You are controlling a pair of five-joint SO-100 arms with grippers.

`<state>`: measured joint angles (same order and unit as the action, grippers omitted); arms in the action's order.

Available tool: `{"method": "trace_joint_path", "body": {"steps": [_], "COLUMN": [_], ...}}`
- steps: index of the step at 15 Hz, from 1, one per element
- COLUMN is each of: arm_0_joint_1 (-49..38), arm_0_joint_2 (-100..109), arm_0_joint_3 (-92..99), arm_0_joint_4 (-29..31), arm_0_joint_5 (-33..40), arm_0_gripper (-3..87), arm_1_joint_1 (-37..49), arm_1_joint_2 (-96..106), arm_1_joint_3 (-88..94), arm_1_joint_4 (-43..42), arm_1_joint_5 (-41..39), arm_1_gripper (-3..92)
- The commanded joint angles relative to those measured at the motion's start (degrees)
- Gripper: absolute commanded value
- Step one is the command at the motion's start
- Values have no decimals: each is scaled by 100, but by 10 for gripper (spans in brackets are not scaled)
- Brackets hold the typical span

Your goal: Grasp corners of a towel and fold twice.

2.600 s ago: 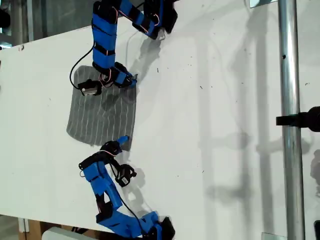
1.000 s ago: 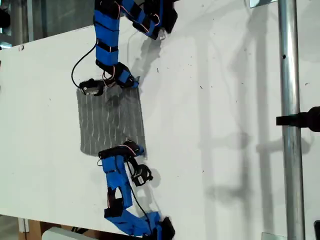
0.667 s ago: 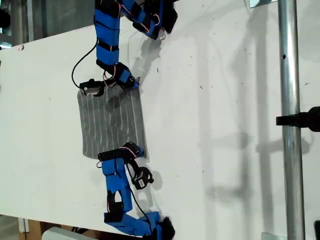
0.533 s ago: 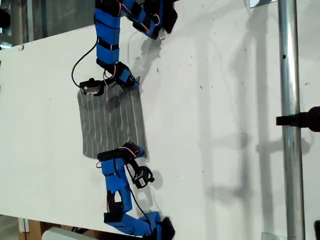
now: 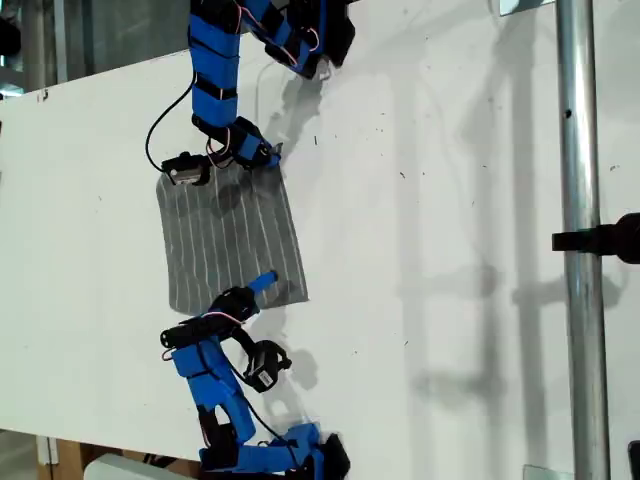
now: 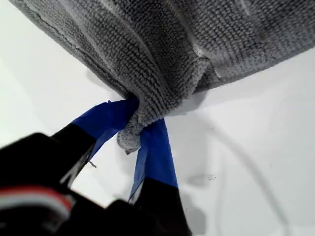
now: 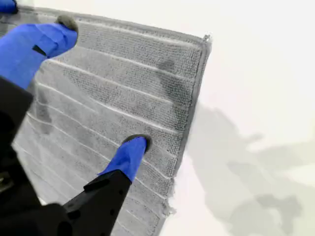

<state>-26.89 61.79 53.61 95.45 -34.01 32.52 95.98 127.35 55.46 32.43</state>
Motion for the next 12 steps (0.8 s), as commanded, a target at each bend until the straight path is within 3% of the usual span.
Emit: {"method": "trace_joint_path", "body": {"steps": [1,7,9,12], "arm_0_joint_1": [-123,211,220,202], "arm_0_joint_2": [-510,-1837,-2162,-2320], "arm_0_joint_3": [-413,-545,-677,-642], "arm_0_joint_4": [-105,-343,-308,-185], "arm_0_joint_5": [62,-387,-501,-422], "arm_0_gripper": [377,350,272,-14], "arm_1_joint_1": [18,26,18,35], "arm_1_joint_2": [290,290,316,378], "arm_1_joint_3": [-26,-18,0,44], "arm_1_joint_4": [-70,-70,-79,-105], "arm_1_joint_5": [79,79,79,79], "arm_1_gripper": [-2,-2,-2,-2]}}
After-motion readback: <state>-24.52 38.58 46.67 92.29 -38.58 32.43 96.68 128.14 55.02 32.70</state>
